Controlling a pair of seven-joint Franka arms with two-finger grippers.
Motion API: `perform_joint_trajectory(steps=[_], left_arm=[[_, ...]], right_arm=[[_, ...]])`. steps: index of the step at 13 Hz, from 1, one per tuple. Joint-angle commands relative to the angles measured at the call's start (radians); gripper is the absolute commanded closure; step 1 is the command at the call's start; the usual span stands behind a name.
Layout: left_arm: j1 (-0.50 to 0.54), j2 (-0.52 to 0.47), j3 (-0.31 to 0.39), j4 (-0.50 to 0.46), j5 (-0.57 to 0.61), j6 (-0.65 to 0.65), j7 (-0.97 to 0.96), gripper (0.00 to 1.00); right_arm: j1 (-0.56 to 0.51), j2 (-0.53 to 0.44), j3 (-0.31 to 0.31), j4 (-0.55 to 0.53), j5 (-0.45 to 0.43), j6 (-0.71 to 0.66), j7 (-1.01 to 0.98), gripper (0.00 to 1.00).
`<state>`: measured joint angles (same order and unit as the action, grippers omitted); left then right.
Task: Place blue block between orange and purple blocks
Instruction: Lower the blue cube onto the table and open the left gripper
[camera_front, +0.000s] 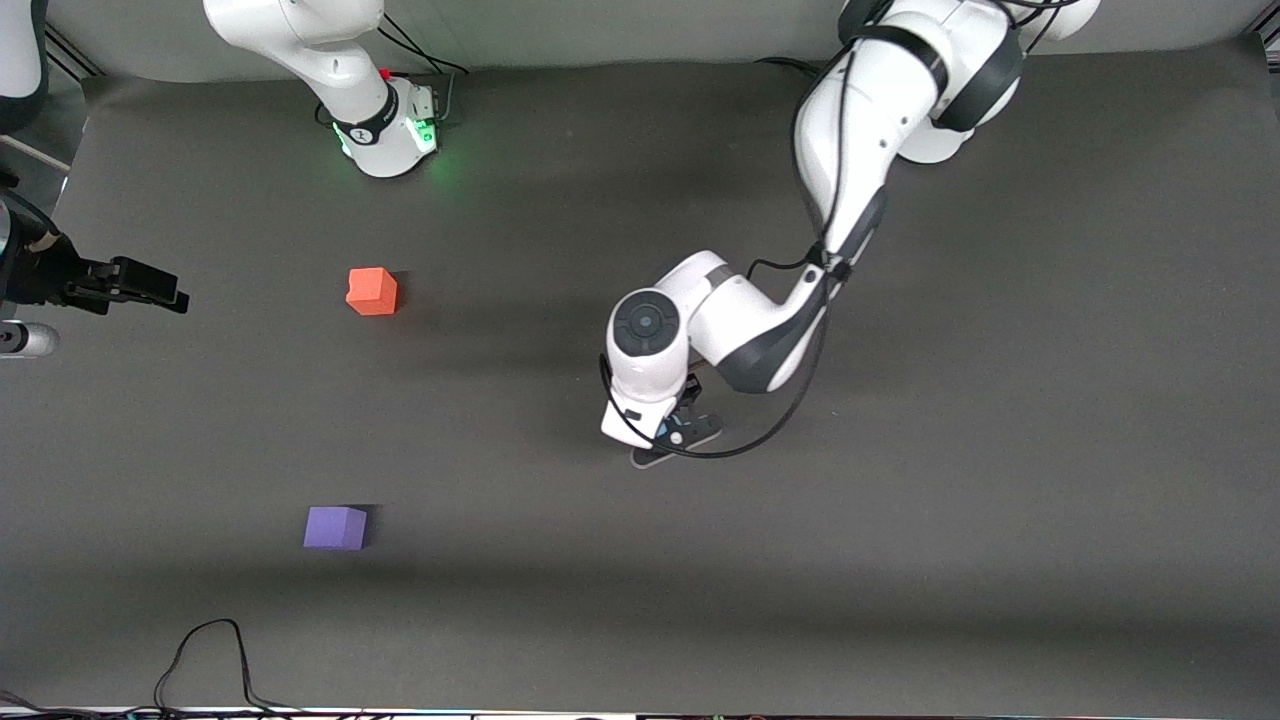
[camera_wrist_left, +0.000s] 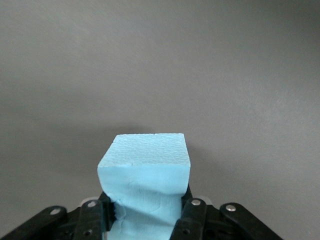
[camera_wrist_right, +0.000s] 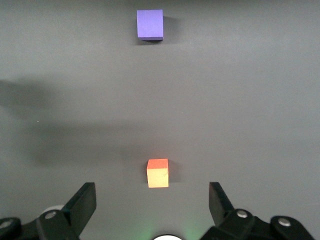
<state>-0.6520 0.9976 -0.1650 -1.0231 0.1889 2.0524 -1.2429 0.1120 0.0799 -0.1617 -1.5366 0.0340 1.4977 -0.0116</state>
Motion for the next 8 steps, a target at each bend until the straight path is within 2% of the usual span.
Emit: perform_joint_trajectory(steps=[1,5,6,7,8], left_arm=[[-0.064,0.061,0.059,0.057,0.021,0.064,-0.078,0.62],[-0.083,0.067,0.062,0.052,0.027,0.066,-0.104,0.53],[-0.081,0.068,0.062,0.052,0.039,0.066,-0.102,0.47],[-0.080,0.061,0.062,0.052,0.046,0.040,-0.099,0.00],[-0.078,0.046,0.062,0.054,0.064,-0.013,-0.095,0.00]], right_arm=[[0.018,0.026,-0.007,-0.002,0.009,0.035,-0.021,0.00],[0.018,0.032,-0.007,0.000,0.007,0.053,-0.021,0.00],[0.018,0.034,-0.007,0.000,0.007,0.055,-0.021,0.00],[0.018,0.034,-0.007,0.000,0.007,0.056,-0.022,0.00],[0.018,0.034,-0.007,0.000,0.007,0.062,-0.022,0.00]])
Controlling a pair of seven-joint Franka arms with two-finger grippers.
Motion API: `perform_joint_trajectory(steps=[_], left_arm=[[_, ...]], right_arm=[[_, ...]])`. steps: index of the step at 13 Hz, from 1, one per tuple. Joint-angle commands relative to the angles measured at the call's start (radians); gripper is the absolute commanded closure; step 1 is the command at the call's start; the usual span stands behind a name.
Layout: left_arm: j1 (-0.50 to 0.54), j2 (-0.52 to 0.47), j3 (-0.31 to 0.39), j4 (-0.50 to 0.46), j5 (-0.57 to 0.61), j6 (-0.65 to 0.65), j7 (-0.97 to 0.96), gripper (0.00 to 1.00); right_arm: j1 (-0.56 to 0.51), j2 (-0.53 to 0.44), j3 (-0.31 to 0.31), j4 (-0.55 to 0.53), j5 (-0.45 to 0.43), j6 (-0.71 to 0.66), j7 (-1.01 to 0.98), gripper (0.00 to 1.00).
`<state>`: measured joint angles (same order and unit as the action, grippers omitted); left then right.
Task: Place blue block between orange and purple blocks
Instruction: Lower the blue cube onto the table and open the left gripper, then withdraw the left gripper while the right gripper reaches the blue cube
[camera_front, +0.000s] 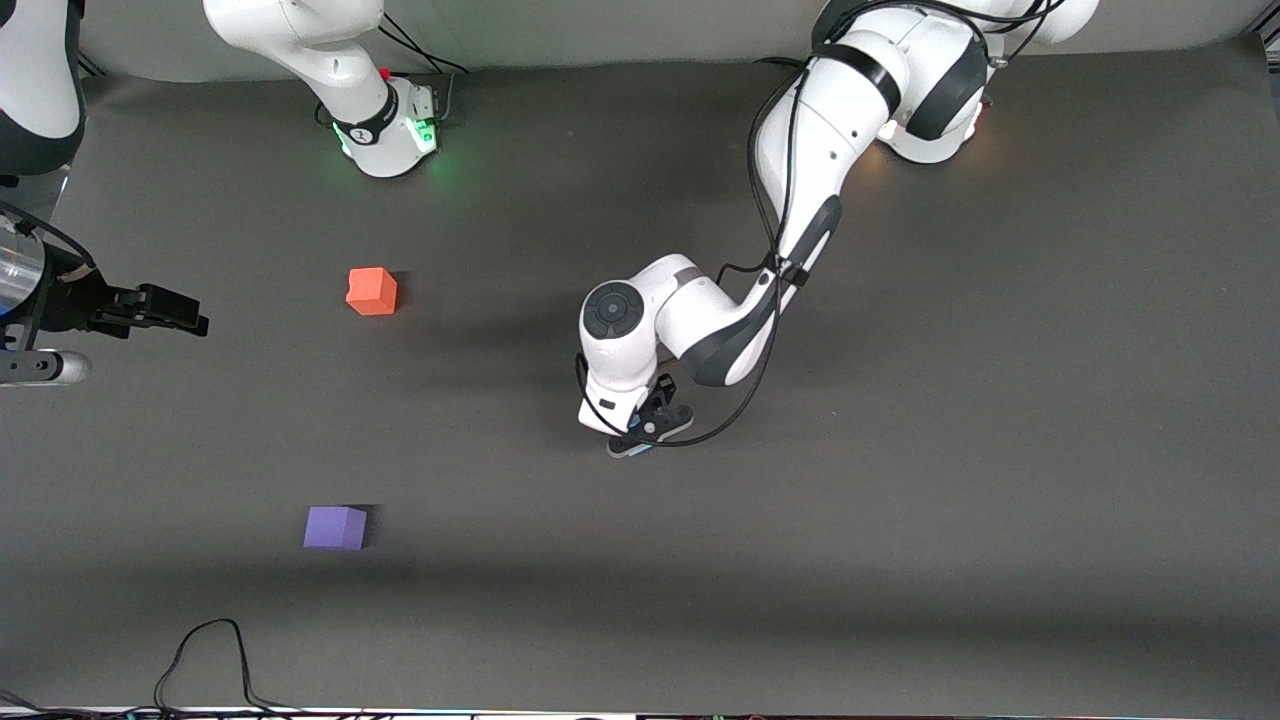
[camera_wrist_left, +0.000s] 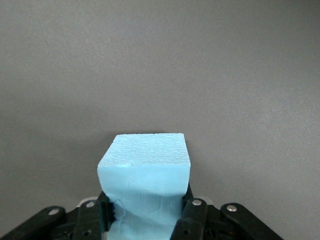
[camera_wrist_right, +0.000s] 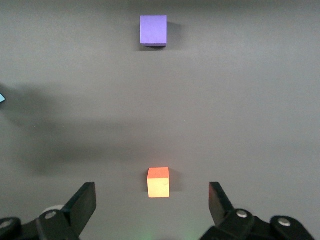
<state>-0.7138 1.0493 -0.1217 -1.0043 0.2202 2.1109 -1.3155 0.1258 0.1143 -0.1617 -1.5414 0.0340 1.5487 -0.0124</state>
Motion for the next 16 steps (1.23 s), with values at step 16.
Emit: perform_joint_trajectory(steps=[16], left_arm=[[0.634,-0.704,0.008,-0.305,-0.096,-0.597,0.964,0.00]], right_arm=[[0.443,0.442,-0.005,0.231,0.093,0.368,0.024,0.00]])
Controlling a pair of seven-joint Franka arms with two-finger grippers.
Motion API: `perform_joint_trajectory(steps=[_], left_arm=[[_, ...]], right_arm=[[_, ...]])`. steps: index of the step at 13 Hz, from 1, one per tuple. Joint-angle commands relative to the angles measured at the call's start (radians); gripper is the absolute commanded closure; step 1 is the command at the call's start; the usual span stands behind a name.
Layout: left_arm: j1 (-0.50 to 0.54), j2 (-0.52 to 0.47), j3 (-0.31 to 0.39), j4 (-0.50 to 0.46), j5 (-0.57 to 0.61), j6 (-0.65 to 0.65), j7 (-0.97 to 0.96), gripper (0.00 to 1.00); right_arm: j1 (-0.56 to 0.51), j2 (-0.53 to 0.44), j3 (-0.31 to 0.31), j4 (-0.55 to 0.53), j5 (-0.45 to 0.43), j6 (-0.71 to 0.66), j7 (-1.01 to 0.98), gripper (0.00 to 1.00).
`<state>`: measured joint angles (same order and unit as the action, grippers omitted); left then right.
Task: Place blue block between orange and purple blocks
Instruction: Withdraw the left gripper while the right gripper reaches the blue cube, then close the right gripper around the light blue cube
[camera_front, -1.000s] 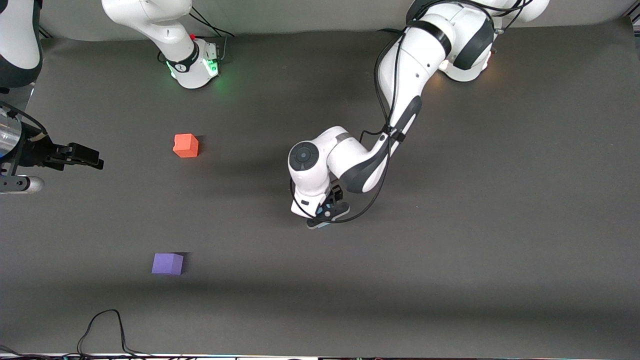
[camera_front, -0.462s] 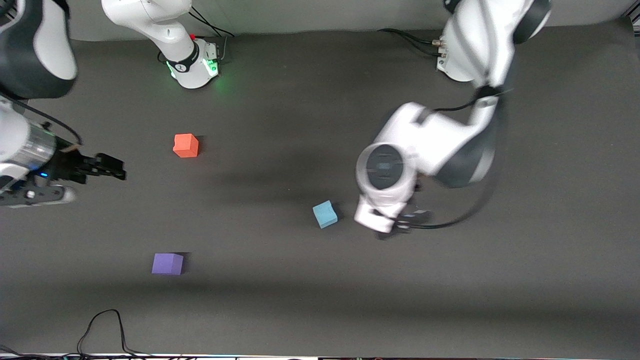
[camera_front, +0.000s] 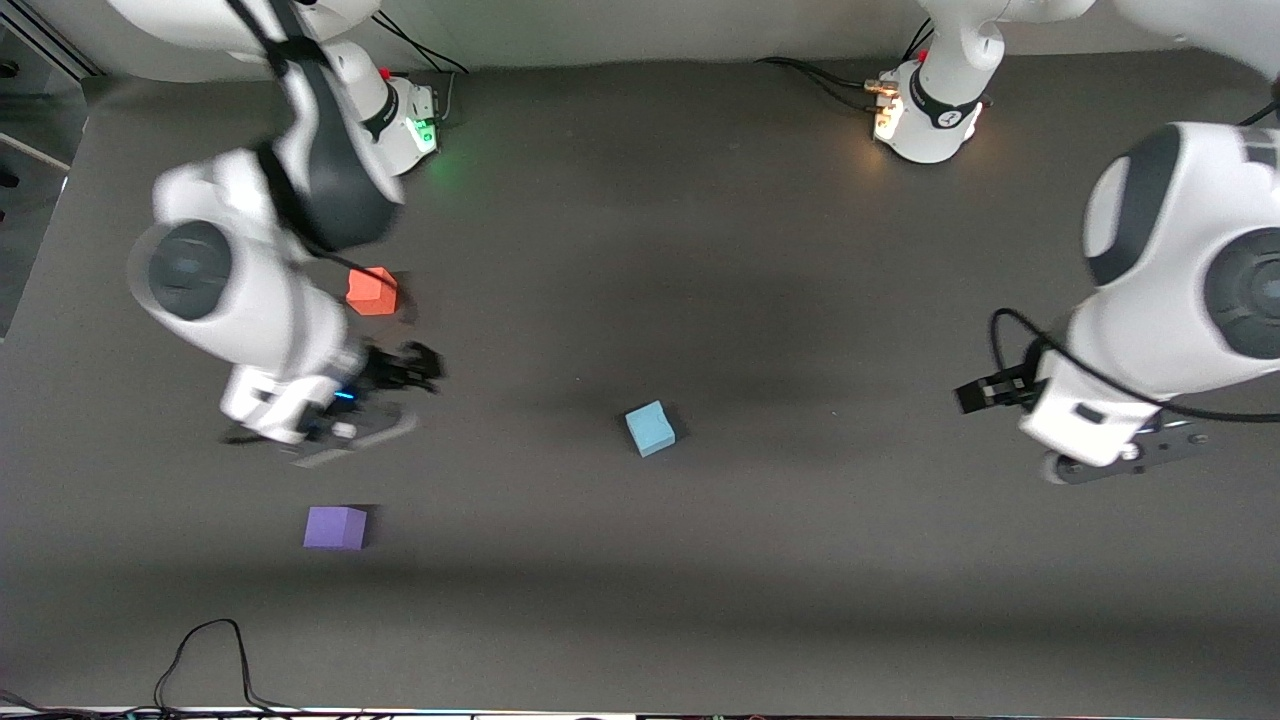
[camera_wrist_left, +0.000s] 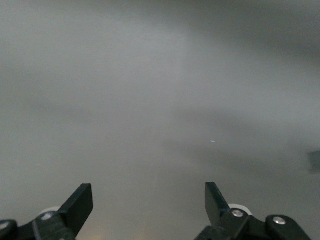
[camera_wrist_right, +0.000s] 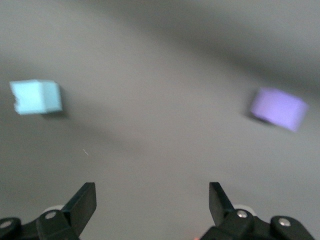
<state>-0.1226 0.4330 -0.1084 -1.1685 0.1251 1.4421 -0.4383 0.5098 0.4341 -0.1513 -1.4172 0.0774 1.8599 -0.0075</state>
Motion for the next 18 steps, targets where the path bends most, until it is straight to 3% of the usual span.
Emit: perform_joint_trajectory(steps=[1,4,6,10,18], left_arm=[[0.087,-0.120,-0.007,-0.196,-0.002,0.116,0.140,0.00],[0.174,-0.255,-0.005,-0.436,-0.001,0.304,0.282,0.00],[0.195,-0.304,0.001,-0.555,-0.001,0.398,0.315,0.00],[0.228,-0.323,0.010,-0.553,-0.001,0.393,0.355,0.00],[0.215,-0.315,0.001,-0.528,-0.004,0.370,0.348,0.00]], right_arm=[[0.099,0.150,-0.016,0.109,0.056,0.120,0.059,0.00],[0.171,0.265,0.015,0.135,0.110,0.371,0.167,0.00],[0.216,0.355,0.021,0.197,0.110,0.438,0.221,0.00],[0.240,0.469,0.021,0.218,0.101,0.509,0.201,0.00],[0.279,0.561,0.021,0.210,0.102,0.507,0.213,0.01]])
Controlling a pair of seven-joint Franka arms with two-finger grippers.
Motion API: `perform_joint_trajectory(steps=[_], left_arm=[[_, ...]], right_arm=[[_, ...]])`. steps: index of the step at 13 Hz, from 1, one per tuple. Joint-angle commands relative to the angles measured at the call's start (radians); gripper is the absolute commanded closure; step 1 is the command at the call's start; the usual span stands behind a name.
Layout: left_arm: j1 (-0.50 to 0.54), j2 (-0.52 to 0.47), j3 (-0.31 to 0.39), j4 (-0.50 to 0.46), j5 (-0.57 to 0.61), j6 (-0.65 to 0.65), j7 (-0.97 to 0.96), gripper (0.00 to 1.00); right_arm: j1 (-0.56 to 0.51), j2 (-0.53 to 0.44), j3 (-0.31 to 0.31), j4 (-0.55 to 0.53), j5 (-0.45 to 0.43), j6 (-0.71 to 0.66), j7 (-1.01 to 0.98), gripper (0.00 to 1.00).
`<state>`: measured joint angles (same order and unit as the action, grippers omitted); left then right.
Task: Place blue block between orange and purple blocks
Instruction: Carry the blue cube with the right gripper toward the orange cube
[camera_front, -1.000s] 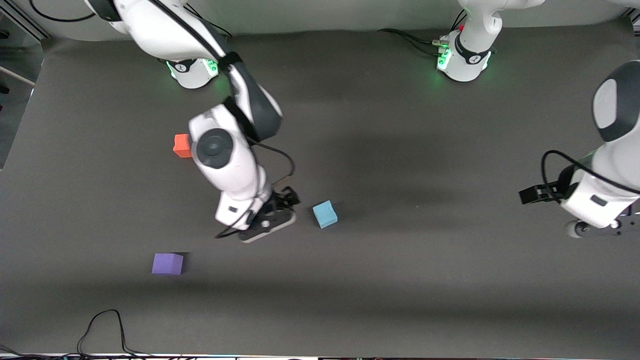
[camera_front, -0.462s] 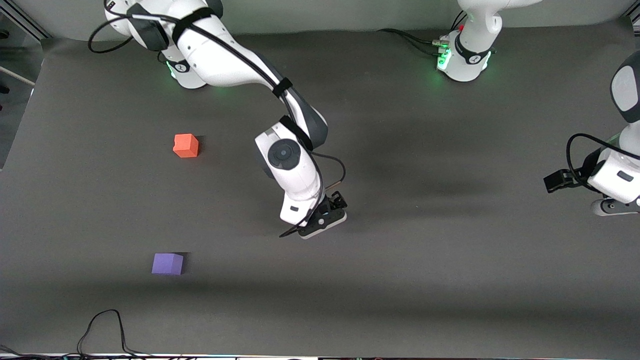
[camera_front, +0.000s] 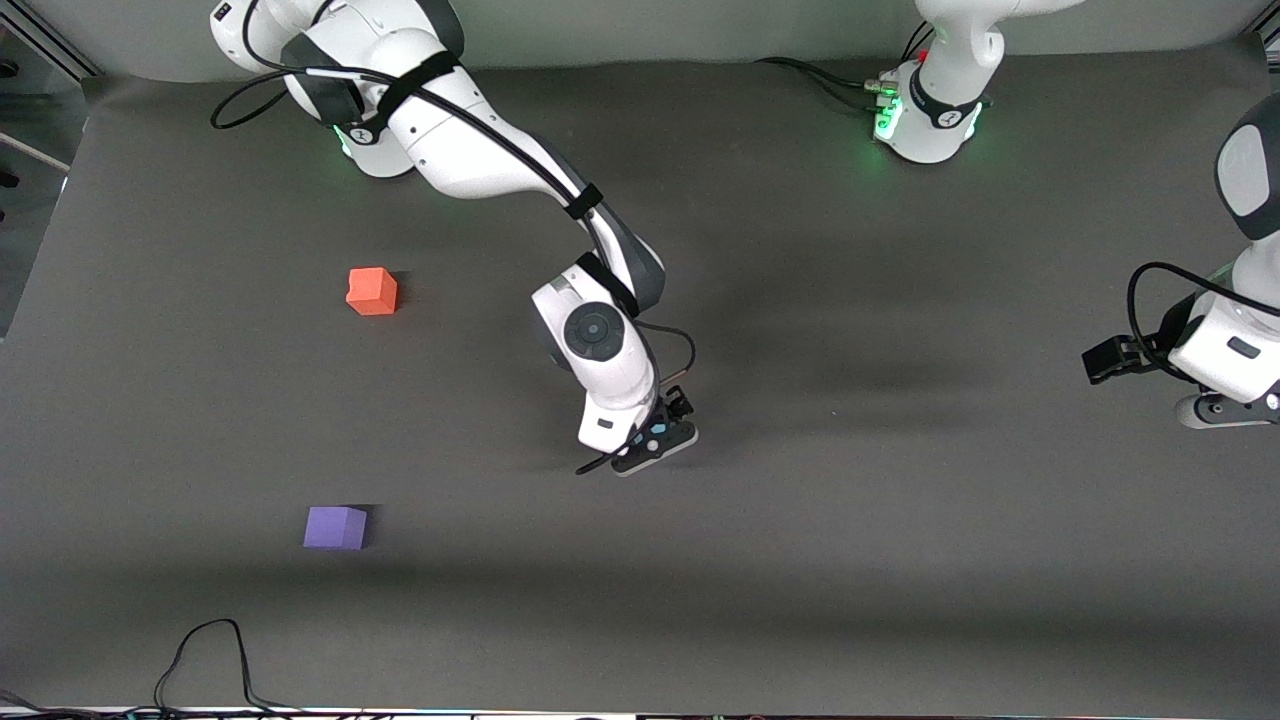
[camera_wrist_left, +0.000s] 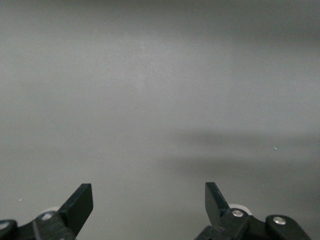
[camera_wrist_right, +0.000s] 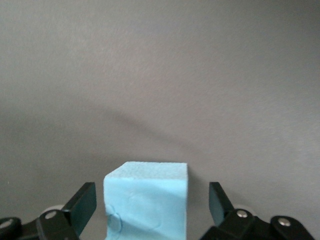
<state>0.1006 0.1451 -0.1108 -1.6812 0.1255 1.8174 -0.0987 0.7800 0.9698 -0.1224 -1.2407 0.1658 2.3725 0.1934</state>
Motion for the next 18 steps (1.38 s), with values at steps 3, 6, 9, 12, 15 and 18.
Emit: perform_joint_trajectory(steps=[3,6,9,12,15,18], left_arm=[[-0.009,-0.024,0.003,0.052,-0.015,-0.077,0.022,0.00],[-0.013,-0.021,0.003,0.120,-0.014,-0.151,0.028,0.00],[-0.025,-0.021,0.002,0.124,-0.004,-0.151,0.040,0.00],[-0.025,-0.019,0.002,0.144,-0.004,-0.171,0.066,0.00],[-0.029,-0.027,0.000,0.187,-0.012,-0.280,0.047,0.00],[-0.053,-0.094,-0.001,0.152,-0.018,-0.293,-0.033,0.00]], right_arm=[[0.009,0.023,-0.008,0.035,0.012,-0.038,0.015,0.32],[-0.005,0.013,-0.008,0.038,0.027,-0.059,0.020,0.75],[-0.043,-0.042,-0.033,0.035,0.029,-0.211,0.137,0.61],[-0.135,-0.155,-0.033,-0.015,0.028,-0.364,0.187,0.67],[-0.269,-0.345,-0.036,-0.181,0.021,-0.435,0.058,0.69],[-0.312,-0.468,-0.109,-0.406,0.015,-0.385,-0.119,0.68]])
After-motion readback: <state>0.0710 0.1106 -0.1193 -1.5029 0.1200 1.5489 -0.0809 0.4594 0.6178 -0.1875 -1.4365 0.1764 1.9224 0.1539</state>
